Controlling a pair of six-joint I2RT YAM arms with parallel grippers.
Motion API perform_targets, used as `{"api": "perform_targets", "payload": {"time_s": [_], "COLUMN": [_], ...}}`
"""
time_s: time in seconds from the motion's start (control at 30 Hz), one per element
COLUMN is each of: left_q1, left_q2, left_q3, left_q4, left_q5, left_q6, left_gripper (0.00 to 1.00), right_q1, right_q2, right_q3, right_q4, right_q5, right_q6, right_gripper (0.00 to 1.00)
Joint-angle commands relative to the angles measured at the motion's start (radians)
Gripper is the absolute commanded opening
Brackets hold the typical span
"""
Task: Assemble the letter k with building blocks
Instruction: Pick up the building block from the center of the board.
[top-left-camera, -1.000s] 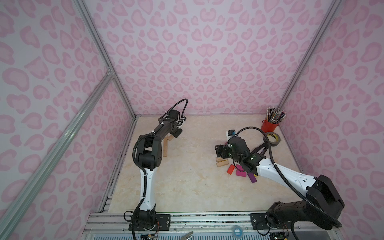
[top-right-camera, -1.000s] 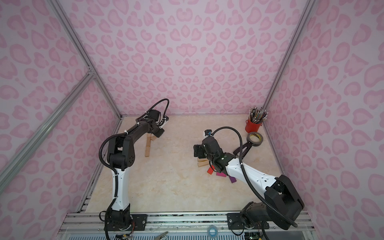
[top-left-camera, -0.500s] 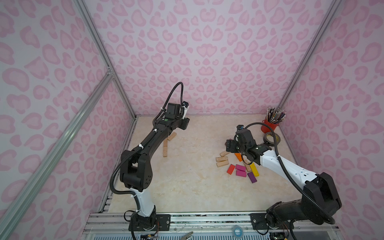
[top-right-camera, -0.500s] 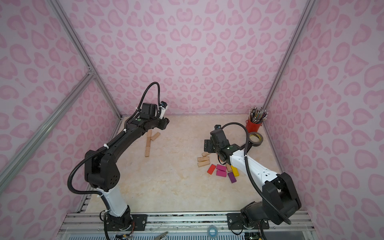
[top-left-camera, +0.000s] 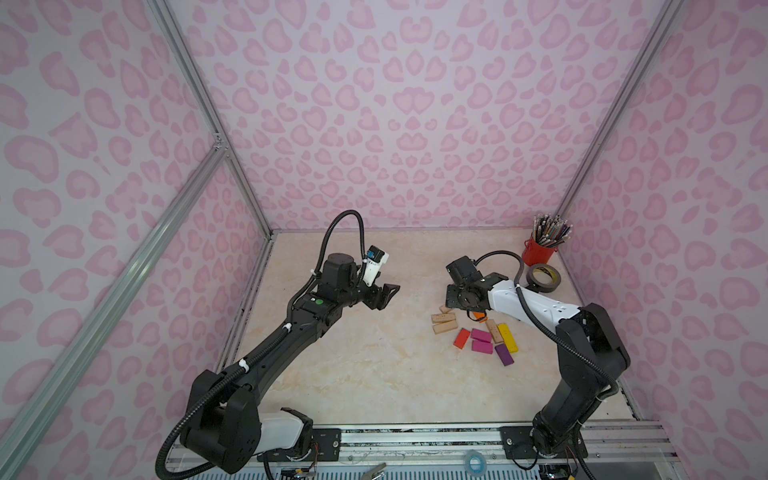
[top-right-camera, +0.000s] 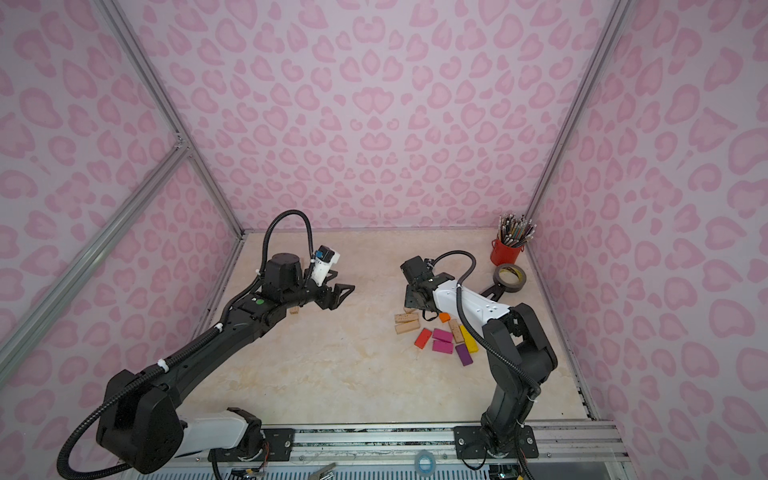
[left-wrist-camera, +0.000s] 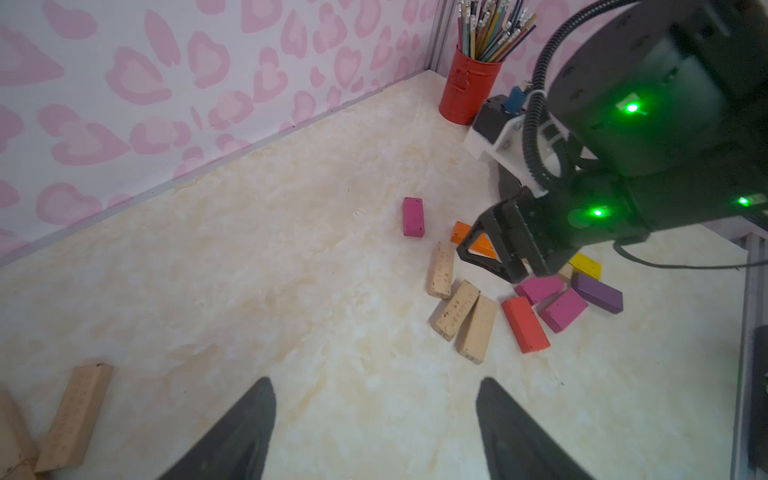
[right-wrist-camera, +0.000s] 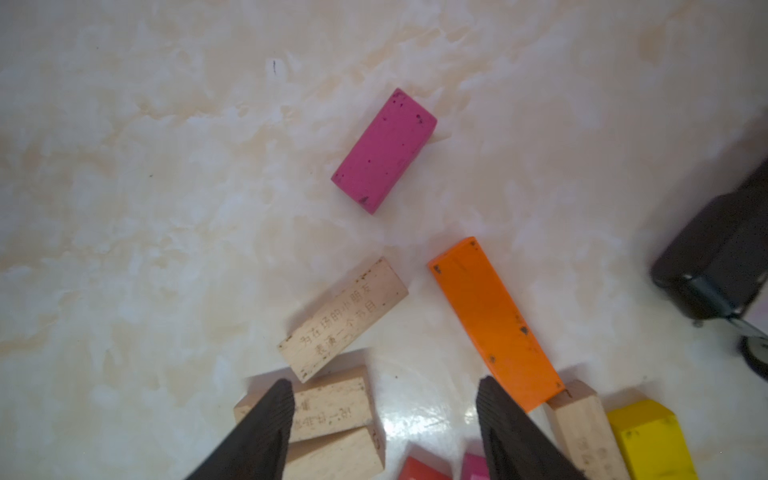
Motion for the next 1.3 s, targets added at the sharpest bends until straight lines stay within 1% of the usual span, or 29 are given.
{"api": "perform_targets", "payload": {"time_s": [0.0,0.03,0.2,0.43,0.53,0.6,0.77,0.83,0.9,0.97,1.03,1.07,1.1,1.2,1.27], "left_q1": [0.001,0.002,0.002,0.005,0.013,0.019,0.031,0.043,0.065,0.097,0.143,0.167,0.195,0.267,0.318], "left_q2": [-0.032,-0.038,-0.049,-0.047,-0.046,-0.047,-0.042,-0.043,-0.044,-0.047,-0.049,-0.049,-0.049,-0.047,-0.047], "left_q3": [-0.016,-0.015,-0.011,-0.018,-0.016,-0.016,-0.014,-0.013,-0.010,-0.004,0.004,0.007,0.010,0.018,0.015], "left_q4": [-0.010,-0.032,-0.105,-0.117,-0.118,-0.114,-0.106,-0.095,-0.081,-0.063,-0.042,-0.029,-0.021,-0.011,-0.002], "left_q5": [0.036,0.031,0.037,0.027,0.027,0.023,-0.001,-0.009,-0.015,-0.025,-0.032,-0.036,-0.045,-0.115,-0.152], "left_q6": [0.066,0.088,0.154,0.177,0.171,0.165,0.140,0.117,0.080,0.035,-0.023,-0.050,-0.082,-0.185,-0.248], "left_gripper": [0.97,0.99,0.99,0.99,1.00,0.99,0.99,0.99,0.99,0.99,0.99,1.00,1.00,0.99,0.99], "right_q1": [0.006,0.009,0.025,0.032,0.031,0.031,0.028,0.020,0.011,0.010,0.015,0.024,0.037,0.098,0.151], "right_q2": [0.063,0.082,0.152,0.210,0.229,0.236,0.236,0.221,0.190,0.142,0.090,0.073,0.060,0.049,0.070], "right_q3": [0.030,0.038,0.077,0.096,0.098,0.096,0.087,0.084,0.077,0.064,0.048,0.052,0.063,0.124,0.181], "right_q4": [-0.017,-0.017,-0.018,-0.020,-0.020,-0.019,-0.014,-0.010,0.004,0.050,0.127,0.141,0.147,0.107,0.060], "right_q5": [0.021,0.020,0.029,0.044,0.038,0.040,0.053,0.059,0.069,0.073,-0.001,-0.032,-0.072,-0.170,-0.214], "right_q6": [0.090,0.103,0.133,0.139,0.136,0.135,0.118,0.089,0.024,-0.092,-0.289,-0.362,-0.464,-0.715,-0.844], "right_gripper": [0.69,0.68,0.63,0.55,0.49,0.47,0.32,0.27,0.24,0.22,0.21,0.20,0.20,0.21,0.26]}}
